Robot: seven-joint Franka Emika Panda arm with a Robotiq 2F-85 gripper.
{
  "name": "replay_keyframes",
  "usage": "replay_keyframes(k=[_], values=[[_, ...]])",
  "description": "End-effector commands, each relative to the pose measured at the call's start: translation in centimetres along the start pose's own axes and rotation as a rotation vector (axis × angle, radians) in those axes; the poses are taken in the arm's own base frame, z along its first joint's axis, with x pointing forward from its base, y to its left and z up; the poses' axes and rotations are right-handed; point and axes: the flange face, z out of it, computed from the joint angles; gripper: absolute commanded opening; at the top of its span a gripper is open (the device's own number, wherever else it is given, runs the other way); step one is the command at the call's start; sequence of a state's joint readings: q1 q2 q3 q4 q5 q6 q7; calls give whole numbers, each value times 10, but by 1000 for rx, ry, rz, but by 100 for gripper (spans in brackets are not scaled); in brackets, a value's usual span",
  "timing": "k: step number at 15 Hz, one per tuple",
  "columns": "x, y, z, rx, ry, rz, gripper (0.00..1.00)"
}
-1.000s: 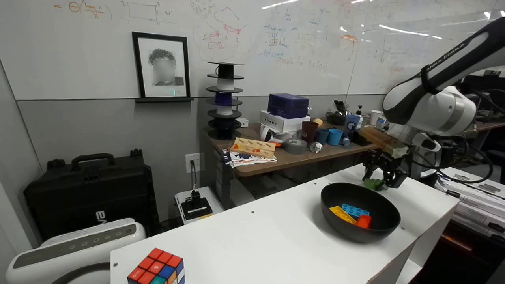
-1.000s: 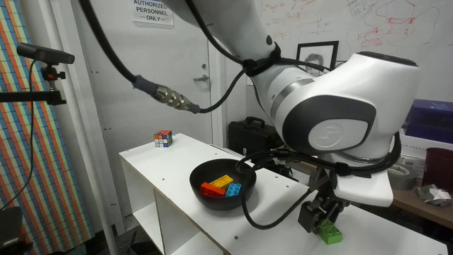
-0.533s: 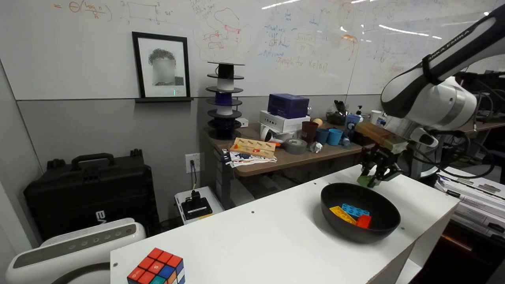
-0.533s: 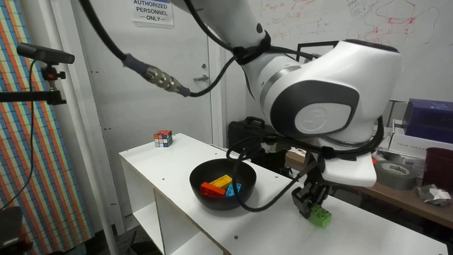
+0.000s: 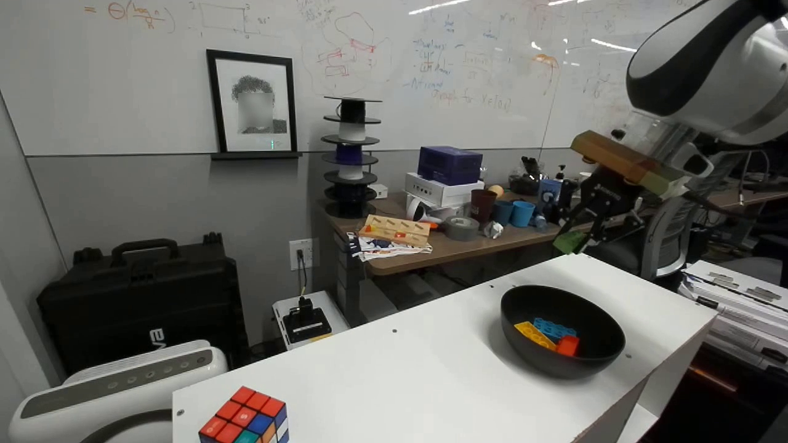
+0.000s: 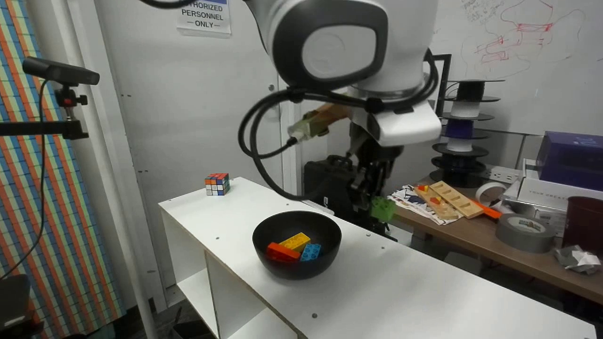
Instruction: Put the yellow, blue , orange and green lego bricks in the black bowl
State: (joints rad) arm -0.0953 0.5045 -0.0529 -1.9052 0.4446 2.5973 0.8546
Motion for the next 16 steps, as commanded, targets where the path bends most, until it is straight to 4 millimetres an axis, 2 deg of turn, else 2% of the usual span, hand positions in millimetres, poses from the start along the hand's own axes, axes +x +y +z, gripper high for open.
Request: replay_keyframes(k=[1, 3, 5, 8, 13, 14, 15, 16], values=[[-67, 26, -46, 6, -67, -192, 11], [-101, 38, -51, -40, -143, -259, 11], [-116, 45, -41, -114, -199, -294, 11], [-119, 48, -20, -176, -215, -305, 11], [-117, 45, 2, -187, -166, -334, 13], [-118, 43, 6, -183, -150, -371, 61], [-120, 41, 6, -181, -124, -397, 62], [-124, 40, 5, -172, -100, -429, 68]])
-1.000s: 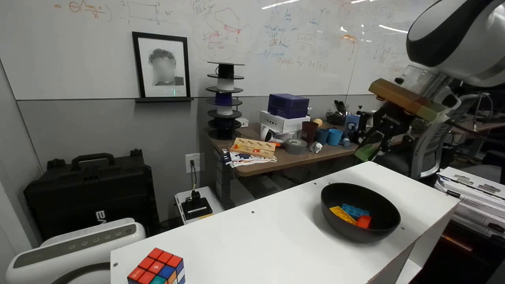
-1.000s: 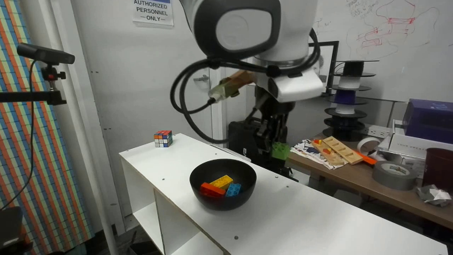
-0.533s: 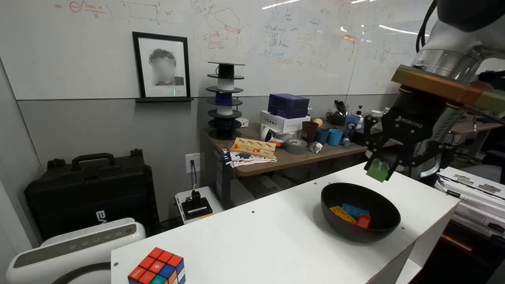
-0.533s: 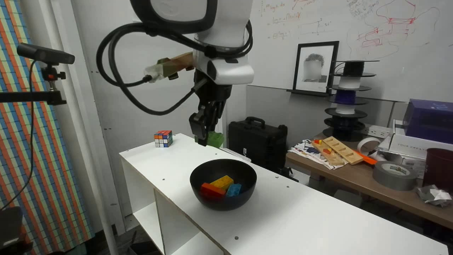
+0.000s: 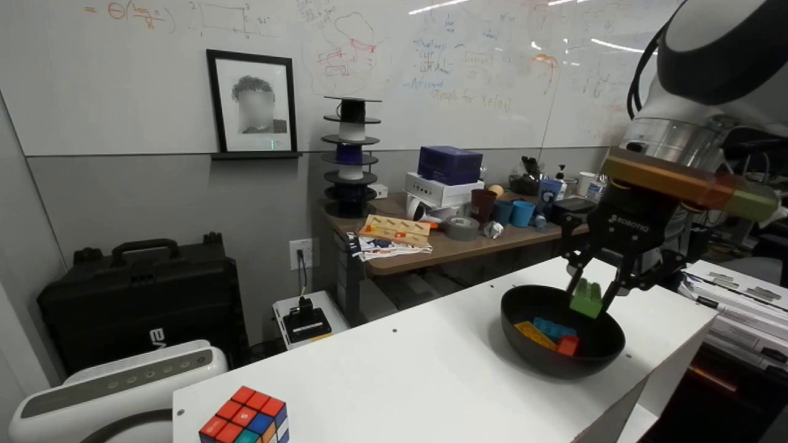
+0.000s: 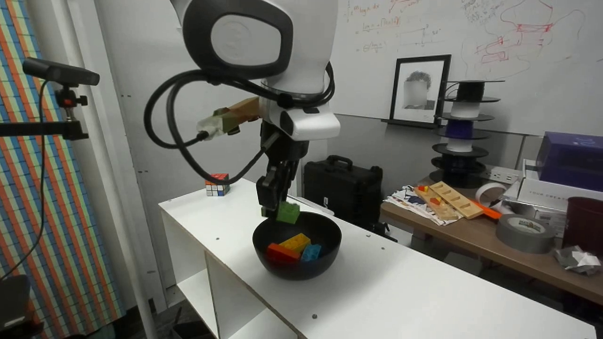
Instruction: Put the yellow, blue , orange and green lego bricks in the black bowl
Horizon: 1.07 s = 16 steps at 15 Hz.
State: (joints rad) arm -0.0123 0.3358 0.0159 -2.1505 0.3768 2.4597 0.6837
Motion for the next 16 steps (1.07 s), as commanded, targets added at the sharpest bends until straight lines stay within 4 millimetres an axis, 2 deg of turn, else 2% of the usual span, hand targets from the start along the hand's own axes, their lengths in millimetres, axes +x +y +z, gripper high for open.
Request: replay_keyframes(k=[1, 4, 5, 11, 16], values=[[-7, -16, -6, 9, 105, -109, 75], [-27, -23, -26, 18, 204, -202, 98], [-34, -21, -33, -6, 219, -251, 100], [-123, 13, -93, -178, 135, -576, 100], [-188, 46, -138, -288, 155, -810, 100]])
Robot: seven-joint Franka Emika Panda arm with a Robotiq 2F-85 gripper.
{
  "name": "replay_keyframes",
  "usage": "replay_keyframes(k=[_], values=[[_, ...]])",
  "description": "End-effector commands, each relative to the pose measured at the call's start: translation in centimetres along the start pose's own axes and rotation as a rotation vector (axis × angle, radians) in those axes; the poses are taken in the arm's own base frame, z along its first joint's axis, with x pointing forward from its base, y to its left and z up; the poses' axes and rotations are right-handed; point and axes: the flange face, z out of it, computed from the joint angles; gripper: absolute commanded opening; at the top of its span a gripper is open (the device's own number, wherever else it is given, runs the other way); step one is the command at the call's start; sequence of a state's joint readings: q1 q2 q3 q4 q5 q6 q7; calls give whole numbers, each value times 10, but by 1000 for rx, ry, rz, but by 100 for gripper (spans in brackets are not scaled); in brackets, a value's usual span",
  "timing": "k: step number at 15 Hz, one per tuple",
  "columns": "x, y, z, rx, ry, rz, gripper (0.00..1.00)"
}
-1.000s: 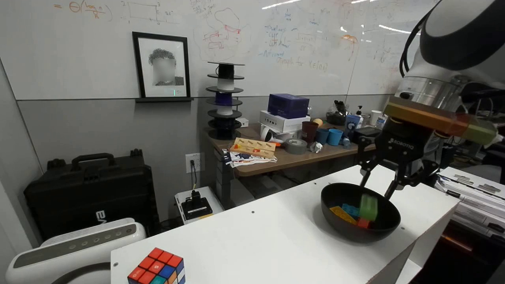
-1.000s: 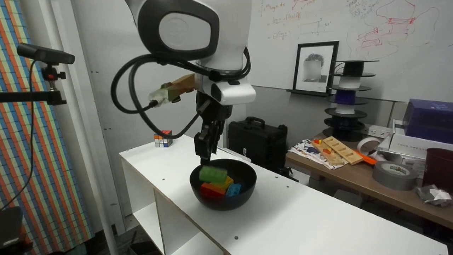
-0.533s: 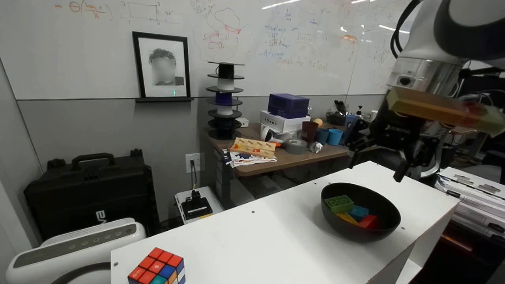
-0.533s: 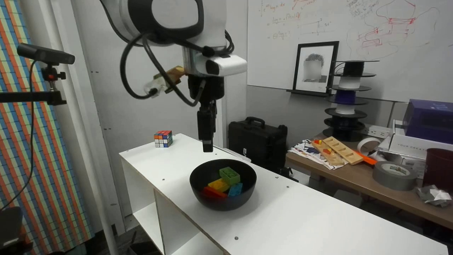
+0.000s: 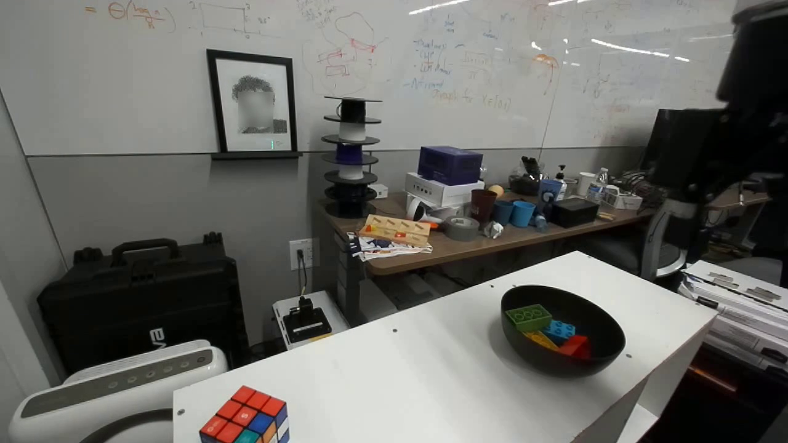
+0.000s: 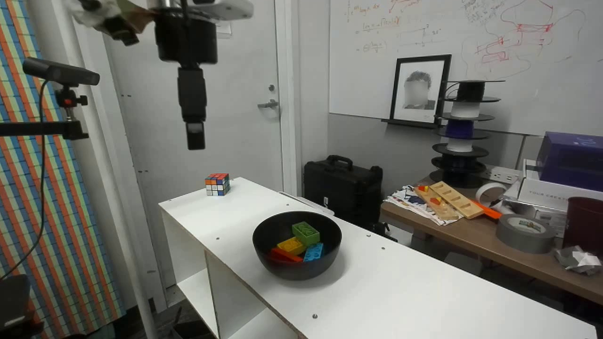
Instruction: Put the yellow, blue , orange and green lego bricks in the black bowl
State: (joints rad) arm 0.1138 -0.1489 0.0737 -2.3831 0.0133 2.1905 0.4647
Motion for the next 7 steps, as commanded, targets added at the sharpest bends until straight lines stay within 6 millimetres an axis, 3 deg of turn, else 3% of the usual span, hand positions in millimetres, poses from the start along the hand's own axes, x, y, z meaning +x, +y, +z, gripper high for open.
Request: replay_keyframes(k=[1, 3, 4, 7], values=[[-55, 3, -37, -84, 60, -168, 100], [-72, 1, -53, -102, 117, -251, 100], [-49, -4, -37, -83, 60, -172, 100], [-57, -4, -40, -86, 70, -182, 100]])
